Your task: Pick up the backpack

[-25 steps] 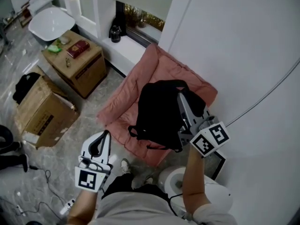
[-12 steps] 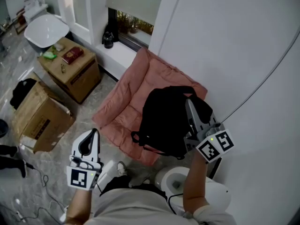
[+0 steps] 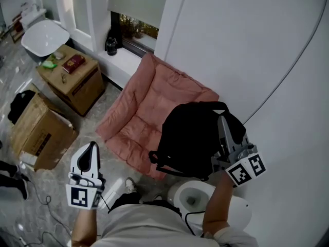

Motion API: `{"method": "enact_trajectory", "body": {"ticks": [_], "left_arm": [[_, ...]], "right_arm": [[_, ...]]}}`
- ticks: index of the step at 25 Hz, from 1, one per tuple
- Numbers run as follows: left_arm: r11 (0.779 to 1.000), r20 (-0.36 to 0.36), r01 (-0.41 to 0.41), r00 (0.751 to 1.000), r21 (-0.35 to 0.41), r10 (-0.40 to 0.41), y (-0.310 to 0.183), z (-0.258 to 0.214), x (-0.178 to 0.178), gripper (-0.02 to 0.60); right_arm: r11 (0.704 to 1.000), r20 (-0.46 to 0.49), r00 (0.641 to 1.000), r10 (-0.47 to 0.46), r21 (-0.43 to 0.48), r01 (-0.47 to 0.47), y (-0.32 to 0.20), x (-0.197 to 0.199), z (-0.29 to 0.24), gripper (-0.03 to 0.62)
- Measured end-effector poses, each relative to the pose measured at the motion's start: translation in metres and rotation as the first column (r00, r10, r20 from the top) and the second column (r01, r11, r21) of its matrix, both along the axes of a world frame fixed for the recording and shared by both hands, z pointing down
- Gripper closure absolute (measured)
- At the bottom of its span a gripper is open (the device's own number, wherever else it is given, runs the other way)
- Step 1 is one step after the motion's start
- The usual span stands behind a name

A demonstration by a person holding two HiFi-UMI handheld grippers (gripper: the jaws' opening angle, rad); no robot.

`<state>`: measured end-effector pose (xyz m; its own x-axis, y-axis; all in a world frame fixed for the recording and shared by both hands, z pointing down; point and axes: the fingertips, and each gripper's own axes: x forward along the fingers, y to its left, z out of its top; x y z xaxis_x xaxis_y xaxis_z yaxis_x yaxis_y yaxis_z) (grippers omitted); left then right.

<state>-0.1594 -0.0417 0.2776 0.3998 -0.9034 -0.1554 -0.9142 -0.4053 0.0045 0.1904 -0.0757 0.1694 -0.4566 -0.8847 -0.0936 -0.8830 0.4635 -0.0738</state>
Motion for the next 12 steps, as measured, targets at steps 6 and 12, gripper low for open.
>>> {"method": "enact_trajectory", "body": {"ticks": [6, 12], "left_arm": [[0.999, 0.012, 0.034, 0.999, 0.01, -0.034, 0.01, -0.003, -0.012, 0.566], [0.998, 0.007, 0.062, 0.998, 0.016, -0.062, 0.014, -0.008, -0.02, 0.566]], "right_arm": [[0.998, -0.011, 0.998, 0.067, -0.011, -0.067, 0.029, 0.025, 0.002, 0.559], [0.989, -0.015, 0.99, 0.143, -0.02, -0.143, 0.051, 0.051, 0.002, 0.559]]}}
